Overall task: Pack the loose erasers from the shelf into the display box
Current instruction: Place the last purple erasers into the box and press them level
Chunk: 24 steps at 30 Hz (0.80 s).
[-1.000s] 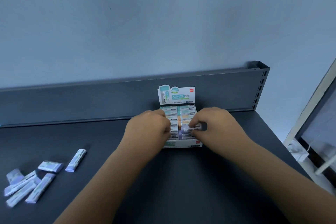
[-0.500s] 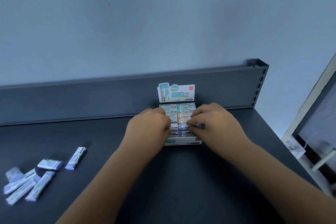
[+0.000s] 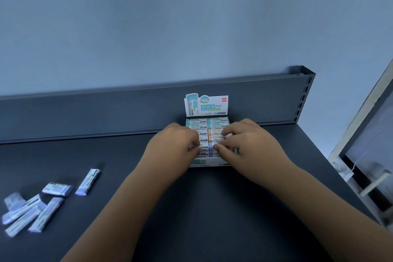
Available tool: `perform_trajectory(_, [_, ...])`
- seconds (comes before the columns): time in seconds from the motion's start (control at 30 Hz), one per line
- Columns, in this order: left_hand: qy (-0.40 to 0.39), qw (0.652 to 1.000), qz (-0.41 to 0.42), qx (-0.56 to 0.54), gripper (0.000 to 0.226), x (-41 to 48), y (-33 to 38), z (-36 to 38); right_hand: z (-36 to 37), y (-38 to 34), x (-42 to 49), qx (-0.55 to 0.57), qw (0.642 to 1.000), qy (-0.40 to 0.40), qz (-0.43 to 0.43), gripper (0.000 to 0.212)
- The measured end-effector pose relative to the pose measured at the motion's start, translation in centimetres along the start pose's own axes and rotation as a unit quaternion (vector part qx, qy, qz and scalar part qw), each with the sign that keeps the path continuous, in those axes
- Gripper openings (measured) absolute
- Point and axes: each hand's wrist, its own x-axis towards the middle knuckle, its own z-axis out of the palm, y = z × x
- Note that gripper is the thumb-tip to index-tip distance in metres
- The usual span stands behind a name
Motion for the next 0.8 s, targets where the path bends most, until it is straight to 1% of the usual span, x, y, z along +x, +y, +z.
perform_trajectory(0.07, [0.001, 1.000, -0.006, -0.006, 0.010, 0.0, 0.1, 0.0, 0.0, 0.0, -0.1, -0.003, 1.000, 0.000, -0.003, 0.043])
perform_trajectory(0.13, [0.001, 1.000, -0.015, -0.013, 0.015, 0.0, 0.1, -0.1, 0.1, 0.0, -0.2, -0.002, 1.000, 0.000, 0.000, 0.043])
perform_trajectory(0.27, [0.003, 1.000, 0.019, -0.015, 0.017, -0.1, -0.5, 0.5, 0.2, 0.1, -0.2, -0.008, 1.000, -0.005, 0.005, 0.039])
perform_trajectory(0.37, [0.010, 0.999, 0.018, -0.031, 0.014, -0.3, -0.8, 0.8, 0.1, 0.6, -0.1, 0.006, 1.000, -0.023, 0.010, 0.036])
perform_trajectory(0.47, [-0.003, 0.999, 0.015, -0.033, 0.015, -0.2, -0.8, 0.8, -0.1, 0.8, 0.0, 0.019, 0.999, -0.036, 0.020, 0.038])
perform_trajectory(0.6, [-0.030, 0.999, 0.007, -0.029, 0.019, 0.1, -0.6, 0.4, 0.1, 0.5, -0.1, 0.003, 0.999, -0.035, 0.017, 0.043])
perform_trajectory(0.7, [-0.046, 0.999, 0.000, -0.025, 0.023, -0.1, -0.4, 0.2, 0.0, 0.4, -0.2, -0.011, 1.000, -0.020, 0.010, 0.038])
perform_trajectory(0.8, [-0.053, 0.998, -0.008, -0.024, 0.025, -0.2, -0.1, 0.0, -0.2, -0.4, -0.4, -0.057, 0.997, -0.044, 0.004, 0.037])
